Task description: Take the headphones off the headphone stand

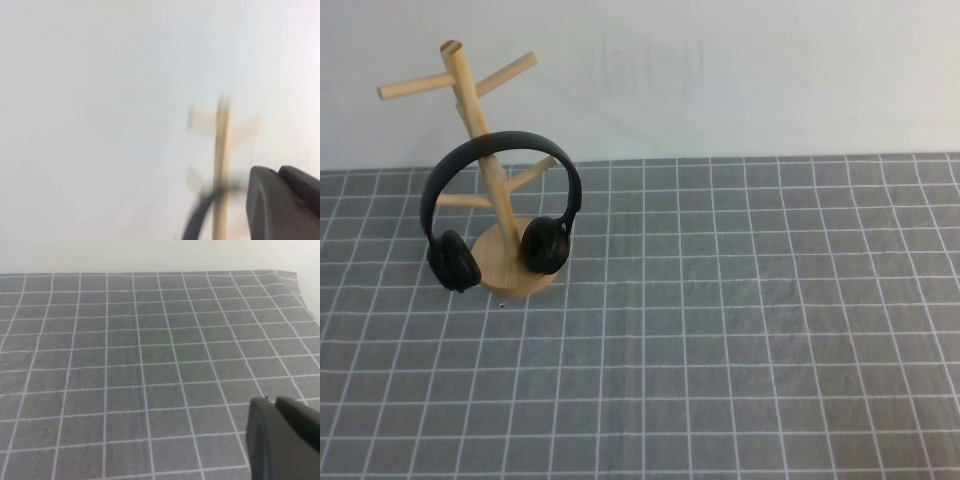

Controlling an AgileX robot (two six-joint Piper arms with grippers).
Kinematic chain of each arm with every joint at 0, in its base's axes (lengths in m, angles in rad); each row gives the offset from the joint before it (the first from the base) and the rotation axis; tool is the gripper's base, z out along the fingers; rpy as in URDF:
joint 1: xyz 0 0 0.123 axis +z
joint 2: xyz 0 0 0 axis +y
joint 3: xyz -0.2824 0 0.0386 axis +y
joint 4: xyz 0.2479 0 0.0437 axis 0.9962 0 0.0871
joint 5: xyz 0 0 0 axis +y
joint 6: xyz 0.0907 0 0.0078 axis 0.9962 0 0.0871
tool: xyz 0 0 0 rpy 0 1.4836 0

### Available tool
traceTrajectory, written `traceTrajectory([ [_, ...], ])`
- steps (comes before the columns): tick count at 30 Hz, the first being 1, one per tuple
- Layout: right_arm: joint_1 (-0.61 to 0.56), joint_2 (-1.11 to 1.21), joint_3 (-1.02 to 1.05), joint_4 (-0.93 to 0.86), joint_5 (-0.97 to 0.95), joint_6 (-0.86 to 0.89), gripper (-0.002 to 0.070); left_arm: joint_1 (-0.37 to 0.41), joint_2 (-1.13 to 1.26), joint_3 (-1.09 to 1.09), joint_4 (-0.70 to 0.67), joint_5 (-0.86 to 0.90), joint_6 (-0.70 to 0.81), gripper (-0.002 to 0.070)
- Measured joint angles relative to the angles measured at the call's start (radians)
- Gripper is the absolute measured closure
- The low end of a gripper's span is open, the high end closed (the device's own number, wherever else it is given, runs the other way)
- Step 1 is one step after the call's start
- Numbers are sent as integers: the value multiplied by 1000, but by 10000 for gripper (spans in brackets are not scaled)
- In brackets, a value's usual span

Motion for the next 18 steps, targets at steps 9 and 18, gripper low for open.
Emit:
traceTrajectory([
  [9,0,0,0,0,0,0,682,0,0,0,0,-430,0,675],
  [18,0,0,0,0,0,0,682,0,0,-143,0,-440,40,675],
])
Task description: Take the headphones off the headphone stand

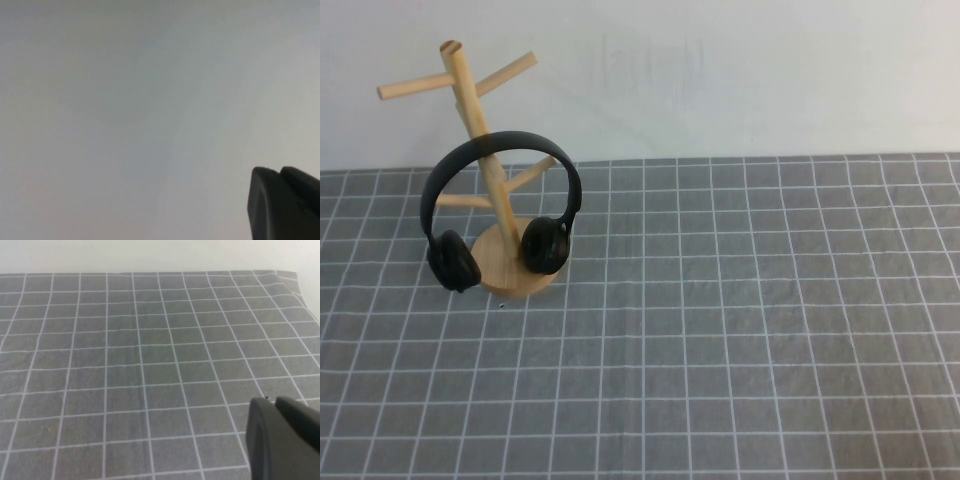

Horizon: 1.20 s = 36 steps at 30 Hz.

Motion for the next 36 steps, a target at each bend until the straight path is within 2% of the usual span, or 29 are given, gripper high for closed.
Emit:
traceTrajectory([
  [5,0,0,0,0,0,0,682,0,7,-155,0,84,0,675],
  [8,0,0,0,0,0,0,682,0,54,-259,0,230,-55,675],
  [10,0,0,0,0,0,0,682,0,95,-331,0,384,-123,675],
  [15,0,0,0,0,0,0,682,0,260,-514,0,949,-321,675],
  [18,0,0,0,0,0,0,682,0,378,-535,2,1206,-371,675],
  [20,0,0,0,0,0,0,682,0,441,-535,9,1297,-386,675],
  [31,0,0,0,0,0,0,682,0,678,-537,28,1196,-377,675],
  [36,0,0,0,0,0,0,682,0,775,-537,26,1150,-94,675],
])
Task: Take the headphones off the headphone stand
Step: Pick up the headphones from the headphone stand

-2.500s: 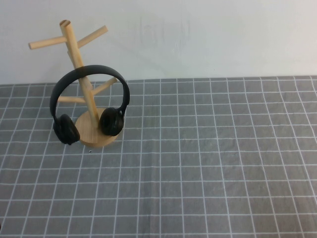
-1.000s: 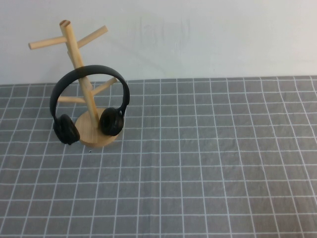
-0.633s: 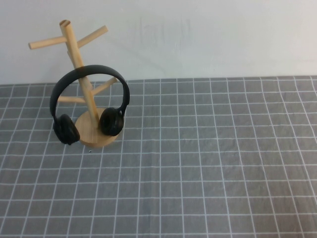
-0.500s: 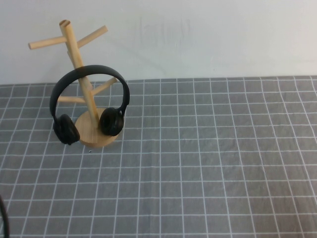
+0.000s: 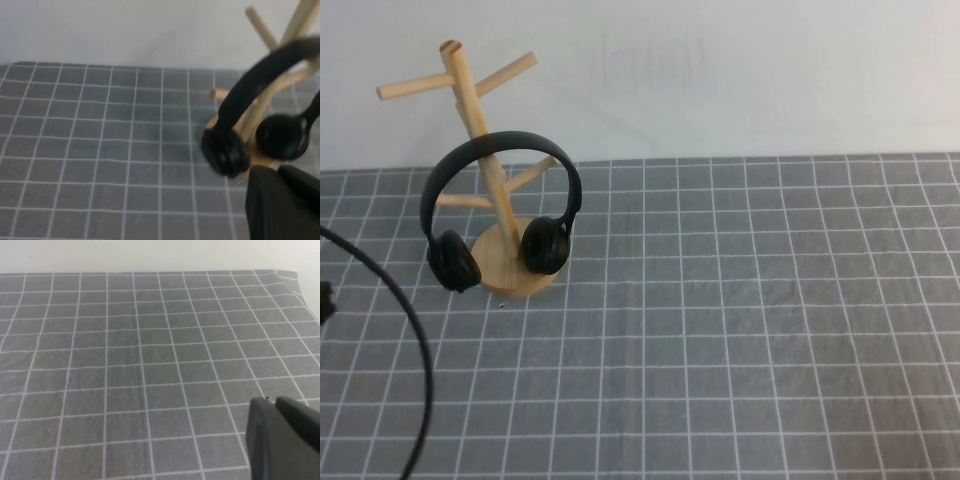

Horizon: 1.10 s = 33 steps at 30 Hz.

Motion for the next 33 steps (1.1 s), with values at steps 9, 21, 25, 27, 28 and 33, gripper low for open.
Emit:
traceTrajectory([
  [9,0,0,0,0,0,0,682,-100,180,-11,-25,-79,249,675],
  [21,0,0,0,0,0,0,682,-261,489,-188,354,-4,130,675],
  [25,0,0,0,0,0,0,682,-261,546,-233,513,25,-93,657],
  [27,0,0,0,0,0,0,682,-261,552,-239,571,4,-145,624],
  [28,0,0,0,0,0,0,682,-261,552,-239,592,-12,-162,596],
  [33,0,0,0,0,0,0,682,-261,574,-241,633,-83,-197,373],
])
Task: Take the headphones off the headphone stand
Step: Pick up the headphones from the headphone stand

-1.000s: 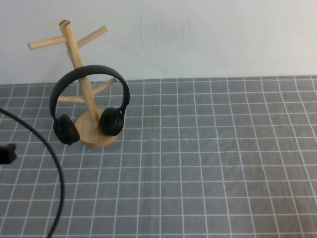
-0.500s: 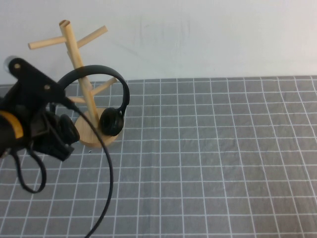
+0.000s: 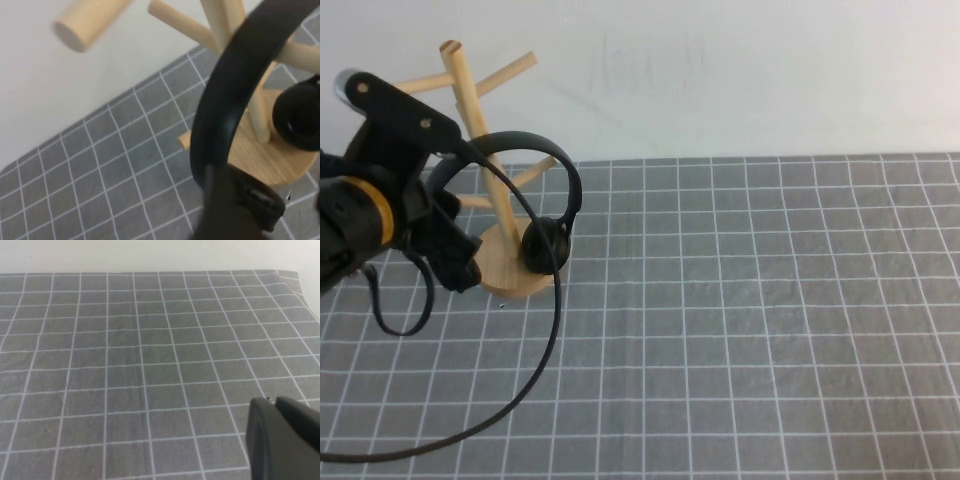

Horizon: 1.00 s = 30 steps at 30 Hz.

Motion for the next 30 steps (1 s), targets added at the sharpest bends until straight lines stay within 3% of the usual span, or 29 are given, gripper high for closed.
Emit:
traceTrajectory([
  [3,0,0,0,0,0,0,682,0,33,0,33,4,-4,271],
  [6,0,0,0,0,0,0,682,0,74,0,91,26,-13,238],
  [9,0,0,0,0,0,0,682,0,109,0,166,47,-78,229],
  [17,0,0,0,0,0,0,682,0,146,0,438,87,-430,226],
  [30,0,0,0,0,0,0,682,0,206,-2,586,45,-579,226],
])
